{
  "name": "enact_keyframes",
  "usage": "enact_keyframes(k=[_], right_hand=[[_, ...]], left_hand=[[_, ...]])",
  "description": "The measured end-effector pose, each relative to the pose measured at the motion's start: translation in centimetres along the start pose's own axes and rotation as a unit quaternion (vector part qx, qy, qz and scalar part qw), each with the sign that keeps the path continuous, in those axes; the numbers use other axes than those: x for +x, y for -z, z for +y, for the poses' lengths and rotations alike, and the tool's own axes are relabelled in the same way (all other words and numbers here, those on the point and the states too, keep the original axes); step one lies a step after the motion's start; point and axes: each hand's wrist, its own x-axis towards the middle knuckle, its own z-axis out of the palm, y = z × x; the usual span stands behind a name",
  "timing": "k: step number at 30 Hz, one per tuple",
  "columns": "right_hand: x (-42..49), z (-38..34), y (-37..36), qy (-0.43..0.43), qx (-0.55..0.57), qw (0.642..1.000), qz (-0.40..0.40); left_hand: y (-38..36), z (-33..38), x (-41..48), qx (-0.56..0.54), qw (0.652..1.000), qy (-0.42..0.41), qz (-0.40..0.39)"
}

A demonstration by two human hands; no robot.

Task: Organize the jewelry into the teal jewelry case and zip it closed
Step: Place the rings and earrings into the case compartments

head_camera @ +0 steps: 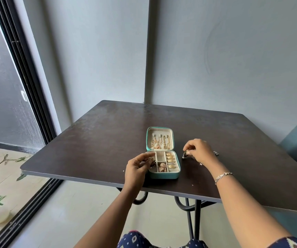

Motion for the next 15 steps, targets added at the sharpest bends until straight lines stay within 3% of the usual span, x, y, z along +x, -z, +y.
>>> enact_keyframes(k=[6,15], right_hand=[[-0.4,-0.8,1.5,0.019,0.140,0.989,0.041],[-2.1,-3.8,2.5,0.050,0.343,0.938,-0.002]], left_hand=[[0.1,-0.1,0.0,0.052,0.999,-0.016,0.005],[-0.1,0.0,-0.1,0.073,0.997,-0.024,0.011]])
